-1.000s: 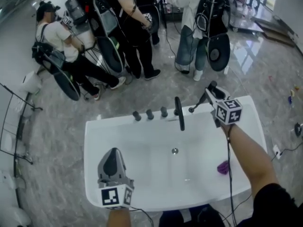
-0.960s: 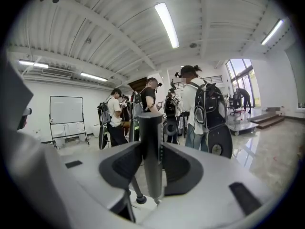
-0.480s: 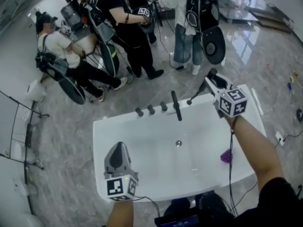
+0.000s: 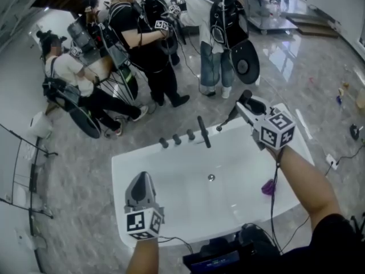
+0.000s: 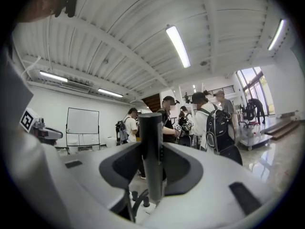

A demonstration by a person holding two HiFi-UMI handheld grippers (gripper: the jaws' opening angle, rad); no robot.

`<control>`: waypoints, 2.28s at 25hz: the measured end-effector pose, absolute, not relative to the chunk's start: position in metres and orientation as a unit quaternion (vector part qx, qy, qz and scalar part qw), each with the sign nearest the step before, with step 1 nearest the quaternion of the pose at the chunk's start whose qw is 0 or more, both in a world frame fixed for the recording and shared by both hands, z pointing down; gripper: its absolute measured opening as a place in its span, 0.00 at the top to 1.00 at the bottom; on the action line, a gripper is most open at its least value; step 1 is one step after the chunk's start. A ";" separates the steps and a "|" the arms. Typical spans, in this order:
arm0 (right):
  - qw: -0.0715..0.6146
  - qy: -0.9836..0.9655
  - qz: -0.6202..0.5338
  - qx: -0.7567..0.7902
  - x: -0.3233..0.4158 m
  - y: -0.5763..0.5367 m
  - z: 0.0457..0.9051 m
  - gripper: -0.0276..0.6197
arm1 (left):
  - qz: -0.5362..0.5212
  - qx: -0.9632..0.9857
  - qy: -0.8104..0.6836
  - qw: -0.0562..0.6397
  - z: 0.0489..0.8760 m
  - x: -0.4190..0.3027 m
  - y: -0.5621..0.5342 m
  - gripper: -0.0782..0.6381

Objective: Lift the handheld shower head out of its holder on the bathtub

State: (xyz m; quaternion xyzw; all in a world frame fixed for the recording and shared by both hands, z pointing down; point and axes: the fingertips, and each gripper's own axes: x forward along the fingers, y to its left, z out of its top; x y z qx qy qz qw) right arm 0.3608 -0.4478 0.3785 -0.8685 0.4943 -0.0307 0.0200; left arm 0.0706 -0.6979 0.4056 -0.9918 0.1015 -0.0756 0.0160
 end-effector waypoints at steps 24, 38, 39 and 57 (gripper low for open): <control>0.063 0.458 0.068 -0.884 0.262 -0.345 0.240 0.74 | -0.022 -0.999 0.038 -0.005 0.347 0.102 -0.657 0.87; 0.093 0.451 0.124 -0.879 0.226 -0.294 0.178 0.74 | -0.033 -0.997 0.068 -0.009 0.346 0.075 -0.645 0.87; 0.096 0.449 0.125 -0.879 0.224 -0.292 0.175 0.74 | -0.033 -0.997 0.069 -0.009 0.345 0.073 -0.646 0.87; 0.060 0.444 0.122 -0.886 0.194 -0.281 0.185 0.74 | -0.046 -0.996 0.071 -0.010 0.348 0.050 -0.636 0.87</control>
